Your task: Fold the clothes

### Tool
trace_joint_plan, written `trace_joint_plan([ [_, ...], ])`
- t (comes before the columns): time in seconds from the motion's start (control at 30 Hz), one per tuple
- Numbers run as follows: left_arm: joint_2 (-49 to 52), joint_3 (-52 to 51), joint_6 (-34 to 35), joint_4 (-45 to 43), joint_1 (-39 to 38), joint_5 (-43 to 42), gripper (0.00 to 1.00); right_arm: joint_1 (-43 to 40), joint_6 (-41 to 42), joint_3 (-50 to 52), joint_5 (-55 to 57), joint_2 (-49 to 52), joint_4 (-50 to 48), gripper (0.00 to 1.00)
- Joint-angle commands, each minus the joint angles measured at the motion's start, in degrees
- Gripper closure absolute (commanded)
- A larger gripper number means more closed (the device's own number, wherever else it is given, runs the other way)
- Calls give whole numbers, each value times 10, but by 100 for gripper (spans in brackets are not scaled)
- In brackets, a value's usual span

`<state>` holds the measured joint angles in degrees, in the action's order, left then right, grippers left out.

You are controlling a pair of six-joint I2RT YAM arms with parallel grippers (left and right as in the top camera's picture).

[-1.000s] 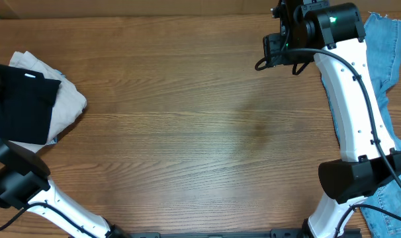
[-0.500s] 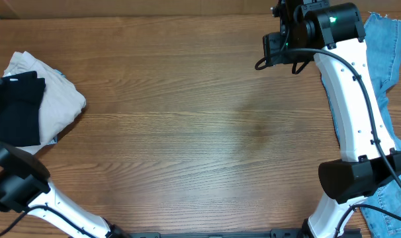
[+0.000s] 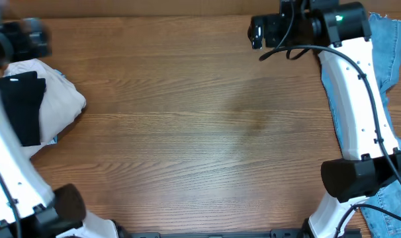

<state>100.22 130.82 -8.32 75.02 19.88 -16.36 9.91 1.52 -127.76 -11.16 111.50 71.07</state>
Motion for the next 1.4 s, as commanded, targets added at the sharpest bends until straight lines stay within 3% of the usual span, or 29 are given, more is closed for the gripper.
trace_joint_plan([
  [0.0, 4, 5, -30, 6, -61, -10, 0, -24, 2, -9, -54, -9, -11, 0],
  [0.2, 10, 5, -11, 75, -113, -10, 0, -55, 3, -9, -54, -18, 50, 3],
  [0.47, -24, 5, 32, 200, -113, 53, 0, -74, 31, -9, 62, -107, 134, 7],
  [0.67, -109, -34, 32, 193, -117, 49, 0, -74, 43, 29, 70, -202, 137, 10],
  [0.87, -253, -174, 32, 122, -117, 49, 0, -74, 60, 241, 77, -375, 50, 9],
  [0.93, -316, -254, 31, 82, -117, 49, 0, -74, 60, 341, 77, -447, 5, 0],
  [1.1, -457, -453, 30, -30, -117, 49, 0, -74, 60, 530, 79, -592, -56, 0],
  [1.23, -516, -550, 36, -94, -117, 32, 0, -74, 60, 599, 79, -655, -50, 0],
  [1.37, -520, -588, 36, -49, -117, 33, 0, -74, 60, 611, 79, -664, -2, 0],
])
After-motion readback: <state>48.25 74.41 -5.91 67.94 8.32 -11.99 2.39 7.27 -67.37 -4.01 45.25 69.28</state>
